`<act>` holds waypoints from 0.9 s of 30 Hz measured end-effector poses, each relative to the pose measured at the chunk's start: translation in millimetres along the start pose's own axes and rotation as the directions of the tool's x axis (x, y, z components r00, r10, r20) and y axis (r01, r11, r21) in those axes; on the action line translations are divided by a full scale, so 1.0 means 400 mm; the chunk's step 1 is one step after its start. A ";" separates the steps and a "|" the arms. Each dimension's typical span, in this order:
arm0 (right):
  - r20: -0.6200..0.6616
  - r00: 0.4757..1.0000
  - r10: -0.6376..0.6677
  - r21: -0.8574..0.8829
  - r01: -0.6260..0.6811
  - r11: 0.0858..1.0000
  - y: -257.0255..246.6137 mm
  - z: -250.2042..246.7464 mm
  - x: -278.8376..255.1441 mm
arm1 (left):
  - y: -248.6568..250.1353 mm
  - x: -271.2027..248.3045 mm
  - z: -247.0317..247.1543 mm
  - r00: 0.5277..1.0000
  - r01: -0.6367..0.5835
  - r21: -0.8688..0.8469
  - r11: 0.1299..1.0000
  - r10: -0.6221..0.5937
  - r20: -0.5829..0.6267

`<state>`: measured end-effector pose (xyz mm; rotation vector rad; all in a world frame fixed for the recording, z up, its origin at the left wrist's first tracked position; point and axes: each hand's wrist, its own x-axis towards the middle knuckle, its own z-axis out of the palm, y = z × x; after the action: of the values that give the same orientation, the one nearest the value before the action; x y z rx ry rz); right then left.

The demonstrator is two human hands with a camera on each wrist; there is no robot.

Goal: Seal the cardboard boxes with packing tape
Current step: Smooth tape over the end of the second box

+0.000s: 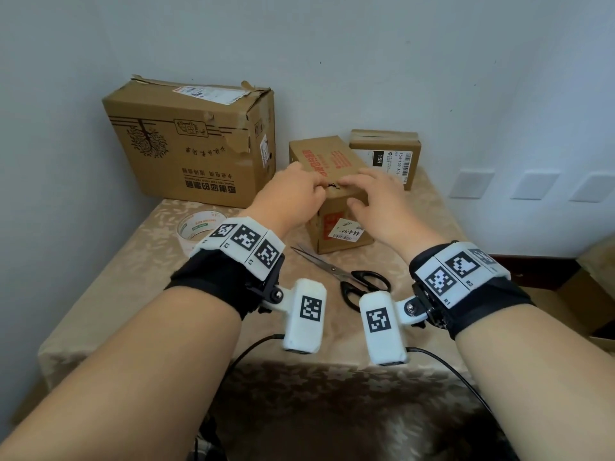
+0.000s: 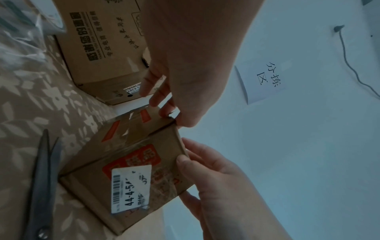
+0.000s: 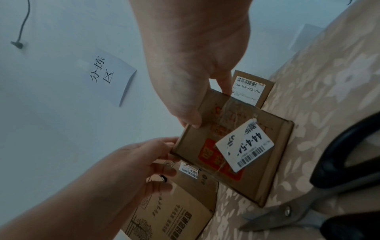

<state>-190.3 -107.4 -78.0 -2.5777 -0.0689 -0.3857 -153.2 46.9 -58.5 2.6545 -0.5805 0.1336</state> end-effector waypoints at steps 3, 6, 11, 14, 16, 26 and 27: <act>0.022 1.000 0.002 0.015 -0.002 1.000 -0.002 -0.005 0.002 | 0.010 0.004 0.000 0.995 0.039 0.098 0.994 -0.048 0.085; 0.034 0.999 0.001 0.004 -0.001 1.000 -0.004 -0.005 0.006 | 0.018 0.010 0.006 0.986 0.062 0.132 0.989 -0.081 0.144; 0.001 1.000 0.029 0.045 -0.029 0.999 -0.007 -0.008 0.009 | 0.012 0.027 0.012 0.983 0.148 -0.127 0.981 -0.131 0.132; -0.007 0.999 0.040 0.064 -0.039 0.997 -0.008 -0.002 0.010 | -0.002 0.036 0.017 0.990 0.143 -0.382 0.913 -0.125 0.071; -0.017 0.999 0.046 0.083 -0.045 0.996 -0.008 0.002 0.011 | -0.013 0.037 0.025 0.994 0.105 -0.496 0.862 -0.112 0.016; -0.048 0.999 0.004 0.067 0.000 0.998 -0.005 0.025 -0.002 | -0.028 0.027 0.062 0.944 0.097 -0.802 0.589 -0.310 -0.114; -0.036 0.999 -0.001 0.061 0.003 0.998 -0.005 0.025 -0.004 | -0.026 0.026 0.061 0.945 0.088 -0.802 0.591 -0.305 -0.121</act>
<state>-189.4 -100.5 -85.4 -2.5100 -0.0690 -0.4241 -139.3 41.5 -82.6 1.7573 -0.1679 0.1047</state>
